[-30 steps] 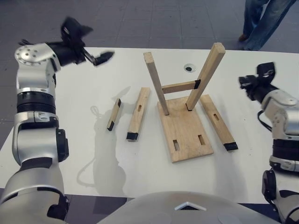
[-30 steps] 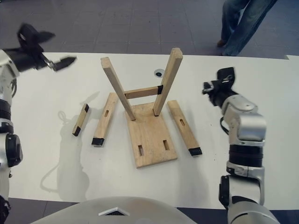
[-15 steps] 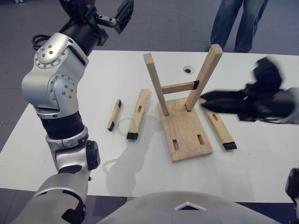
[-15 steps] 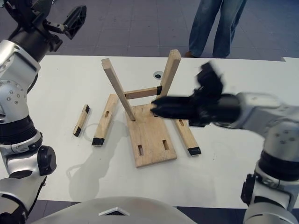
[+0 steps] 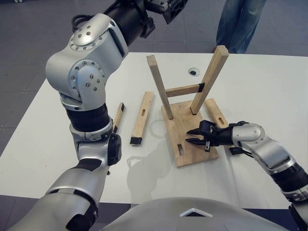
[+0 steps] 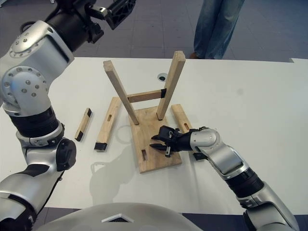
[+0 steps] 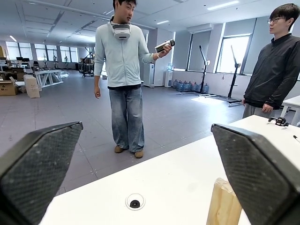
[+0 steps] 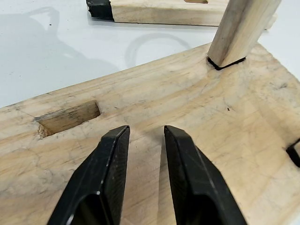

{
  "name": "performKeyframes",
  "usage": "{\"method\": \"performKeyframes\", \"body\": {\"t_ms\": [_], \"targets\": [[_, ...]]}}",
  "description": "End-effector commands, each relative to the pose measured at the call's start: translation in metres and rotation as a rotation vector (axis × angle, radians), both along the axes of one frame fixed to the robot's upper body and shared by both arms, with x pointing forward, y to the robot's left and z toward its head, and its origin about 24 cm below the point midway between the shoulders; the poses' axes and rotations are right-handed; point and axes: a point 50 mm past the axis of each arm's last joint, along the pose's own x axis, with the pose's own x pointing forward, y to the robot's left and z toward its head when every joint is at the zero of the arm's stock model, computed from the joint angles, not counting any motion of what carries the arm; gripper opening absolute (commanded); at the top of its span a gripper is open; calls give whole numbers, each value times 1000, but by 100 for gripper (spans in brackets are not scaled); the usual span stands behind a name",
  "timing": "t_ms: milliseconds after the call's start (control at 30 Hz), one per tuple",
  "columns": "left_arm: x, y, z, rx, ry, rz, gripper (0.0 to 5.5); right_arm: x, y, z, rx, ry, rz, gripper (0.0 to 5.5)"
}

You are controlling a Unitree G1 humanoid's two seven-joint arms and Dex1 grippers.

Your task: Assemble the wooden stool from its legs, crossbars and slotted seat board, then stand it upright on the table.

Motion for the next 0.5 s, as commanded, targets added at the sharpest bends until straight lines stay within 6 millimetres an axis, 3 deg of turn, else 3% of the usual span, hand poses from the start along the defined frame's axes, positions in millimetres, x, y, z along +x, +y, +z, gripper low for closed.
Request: {"method": "performKeyframes", "body": {"t_ms": [33,133,200,233,300,333,400,467,500], "targets": [[2,-2,-3,-16,34,13,427,-16,-8,-32,-105,116,-32,133],[7,-5,-12,-50,127,21,412,-14,-8,-31,-105,110,-39,133],[11,-4,-5,-77,148,36,412,-14,-9,-31,-110,106,-44,133],[14,0,11,-84,97,64,412,-13,-9,-31,-112,104,-46,133],[13,13,62,-90,-111,160,412,-12,-9,-32,-114,99,-53,133],[6,20,94,-129,-220,178,412,-11,-9,-31,-112,96,-59,133],[-10,27,135,-200,-340,159,412,-9,-9,-31,-113,90,-67,133],[-15,26,142,-251,-313,106,412,-8,-10,-31,-115,86,-71,133],[-8,22,126,-244,-229,76,412,-8,-10,-31,-116,85,-73,133]]}}
